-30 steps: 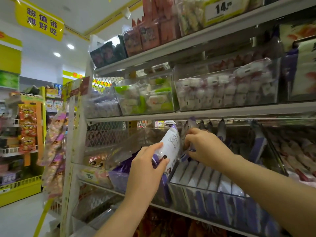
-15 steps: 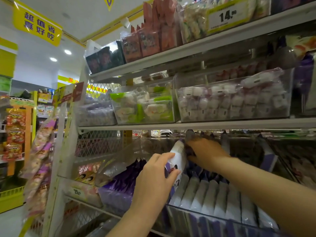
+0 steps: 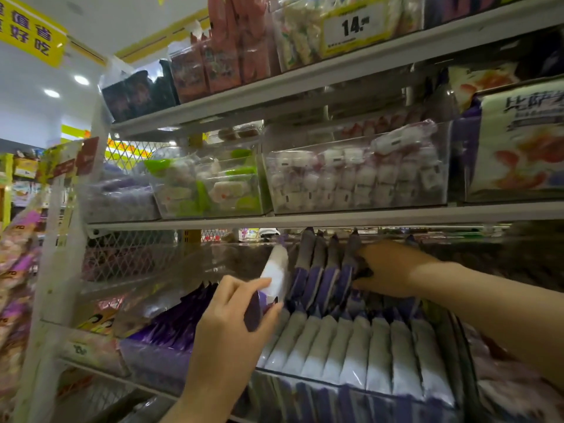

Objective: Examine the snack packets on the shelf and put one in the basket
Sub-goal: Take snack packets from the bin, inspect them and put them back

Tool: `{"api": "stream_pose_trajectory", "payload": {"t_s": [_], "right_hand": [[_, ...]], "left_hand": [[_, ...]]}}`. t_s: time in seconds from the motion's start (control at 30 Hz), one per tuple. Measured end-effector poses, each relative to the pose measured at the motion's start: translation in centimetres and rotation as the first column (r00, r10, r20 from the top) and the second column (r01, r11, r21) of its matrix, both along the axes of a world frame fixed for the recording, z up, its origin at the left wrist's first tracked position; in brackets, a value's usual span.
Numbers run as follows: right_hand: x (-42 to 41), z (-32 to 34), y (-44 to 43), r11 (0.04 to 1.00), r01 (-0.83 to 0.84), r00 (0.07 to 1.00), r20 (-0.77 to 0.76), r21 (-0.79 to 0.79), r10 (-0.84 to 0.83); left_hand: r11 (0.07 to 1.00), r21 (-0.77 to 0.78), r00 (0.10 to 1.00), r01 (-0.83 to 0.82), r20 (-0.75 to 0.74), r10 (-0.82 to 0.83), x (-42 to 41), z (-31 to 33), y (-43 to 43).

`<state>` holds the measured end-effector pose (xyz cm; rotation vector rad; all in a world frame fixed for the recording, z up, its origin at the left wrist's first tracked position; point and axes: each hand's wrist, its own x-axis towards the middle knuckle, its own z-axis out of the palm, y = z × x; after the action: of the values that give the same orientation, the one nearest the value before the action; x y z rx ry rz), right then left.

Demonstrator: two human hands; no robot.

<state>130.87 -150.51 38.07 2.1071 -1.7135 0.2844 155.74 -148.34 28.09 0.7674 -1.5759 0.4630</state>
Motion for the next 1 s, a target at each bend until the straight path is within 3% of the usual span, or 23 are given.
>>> {"api": "stream_pose_trajectory", "payload": {"t_s": [0.1, 0.2, 0.37, 0.53, 0.7, 1.0], "right_hand": [[0.0, 0.5, -0.3, 1.000, -0.007, 1.000, 0.009, 0.018, 0.006], [-0.2, 1.0, -0.3, 0.999, -0.038, 0.999, 0.004, 0.039, 0.038], [-0.3, 1.2, -0.5, 0.988, -0.116, 0.992, -0.045, 0.102, 0.121], [-0.2, 1.5, -0.2, 0.934, -0.239, 0.970, 0.018, 0.266, 0.243], [-0.3, 0.4, -1.2, 0.949, -0.286, 0.958, 0.063, 0.136, 0.280], [0.8, -0.3, -3.2, 0.966, -0.260, 0.965, 0.012, -0.009, 0.260]], "left_hand": [[0.981, -0.183, 0.997, 0.059, 0.066, -0.048, 0.0, -0.5, 0.9], [0.949, -0.262, 0.982, 0.176, 0.120, -0.149, -0.8, 0.3, 1.2], [0.917, -0.296, 0.962, 0.267, 0.133, -0.237, -3.0, 1.3, 1.3], [0.934, -0.210, 0.956, 0.290, 0.110, -0.272, -4.7, 1.5, 0.4], [0.950, -0.196, 0.967, 0.243, 0.120, -0.223, -3.9, 0.5, -0.7], [0.963, -0.192, 0.979, 0.191, 0.112, -0.172, -2.6, 0.2, -2.2]]}}
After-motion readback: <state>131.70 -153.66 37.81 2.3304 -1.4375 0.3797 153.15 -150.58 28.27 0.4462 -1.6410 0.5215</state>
